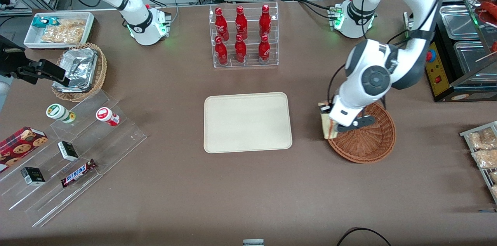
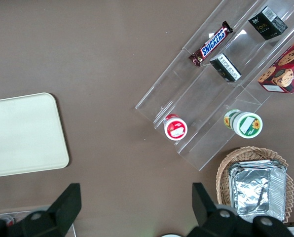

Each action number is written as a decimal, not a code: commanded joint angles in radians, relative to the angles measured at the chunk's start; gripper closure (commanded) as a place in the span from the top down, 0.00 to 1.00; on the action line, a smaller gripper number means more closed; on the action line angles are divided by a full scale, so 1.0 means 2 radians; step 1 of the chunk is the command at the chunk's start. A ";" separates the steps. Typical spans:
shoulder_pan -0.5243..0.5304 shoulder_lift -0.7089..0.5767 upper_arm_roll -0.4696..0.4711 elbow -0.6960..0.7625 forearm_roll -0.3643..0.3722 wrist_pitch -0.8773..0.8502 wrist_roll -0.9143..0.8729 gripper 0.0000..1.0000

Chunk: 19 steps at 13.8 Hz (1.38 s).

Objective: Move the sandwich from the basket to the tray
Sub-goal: 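Lift the sandwich and carry it with the left gripper over the cream tray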

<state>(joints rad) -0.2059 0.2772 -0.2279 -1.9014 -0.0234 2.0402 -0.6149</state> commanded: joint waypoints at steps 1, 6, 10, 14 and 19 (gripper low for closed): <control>-0.038 0.054 0.004 0.063 -0.004 -0.010 0.009 0.06; -0.115 0.135 0.005 0.161 -0.001 -0.011 -0.072 0.04; -0.169 0.192 0.007 0.226 0.009 -0.010 -0.136 0.02; -0.208 0.248 0.007 0.288 0.058 -0.012 -0.225 0.02; -0.231 0.295 0.007 0.344 0.067 -0.029 -0.258 0.02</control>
<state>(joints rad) -0.6415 0.8211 -0.2269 -1.2995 0.0936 2.0271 -1.1008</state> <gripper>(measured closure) 0.850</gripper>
